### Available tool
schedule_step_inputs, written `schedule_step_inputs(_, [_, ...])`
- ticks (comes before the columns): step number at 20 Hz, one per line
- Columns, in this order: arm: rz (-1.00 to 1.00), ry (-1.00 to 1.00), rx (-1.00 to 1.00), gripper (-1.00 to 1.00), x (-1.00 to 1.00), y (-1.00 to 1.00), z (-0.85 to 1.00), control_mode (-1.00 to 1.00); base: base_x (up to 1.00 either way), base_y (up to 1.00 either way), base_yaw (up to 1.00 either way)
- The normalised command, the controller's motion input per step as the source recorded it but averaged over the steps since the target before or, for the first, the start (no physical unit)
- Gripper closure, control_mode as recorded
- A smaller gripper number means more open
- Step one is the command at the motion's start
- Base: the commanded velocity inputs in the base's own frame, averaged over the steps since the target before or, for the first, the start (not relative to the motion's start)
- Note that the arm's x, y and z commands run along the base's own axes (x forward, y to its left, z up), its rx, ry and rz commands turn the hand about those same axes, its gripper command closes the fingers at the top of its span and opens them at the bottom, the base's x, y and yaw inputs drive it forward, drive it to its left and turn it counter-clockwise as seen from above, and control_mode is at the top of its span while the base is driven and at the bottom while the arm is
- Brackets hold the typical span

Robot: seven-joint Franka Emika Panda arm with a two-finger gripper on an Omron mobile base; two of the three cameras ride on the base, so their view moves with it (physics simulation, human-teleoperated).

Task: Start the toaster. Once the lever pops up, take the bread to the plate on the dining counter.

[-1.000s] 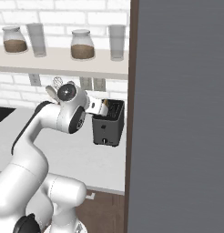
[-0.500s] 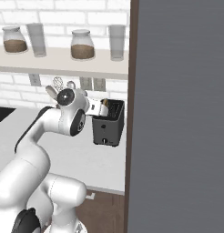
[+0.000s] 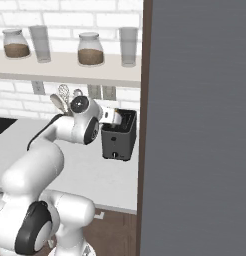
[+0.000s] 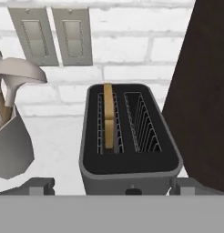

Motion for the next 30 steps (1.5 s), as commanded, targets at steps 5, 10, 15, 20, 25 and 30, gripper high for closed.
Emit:
schedule_step_inputs(5, [0.02,0.11,0.00,-1.00,0.38,0.00,-0.16,-1.00,0.00,0.00,0.00])
schedule_step_inputs(10, [0.00,0.03,0.00,-1.00,0.19,0.00,-0.33,-1.00,0.00,0.00,0.00])
schedule_step_inputs(15, [0.00,0.00,0.00,-1.00,0.19,0.00,-0.25,-1.00,0.00,0.00,0.00])
schedule_step_inputs(20, [0.00,0.00,0.00,-1.00,0.19,0.00,-0.22,-1.00,0.00,0.00,0.00])
schedule_step_inputs(25, [0.00,0.00,0.00,-1.00,0.12,0.00,-0.04,-1.00,0.00,0.00,0.00])
schedule_step_inputs(30, [0.00,0.00,0.00,-1.00,0.18,0.00,0.00,-1.00,0.00,0.00,0.00])
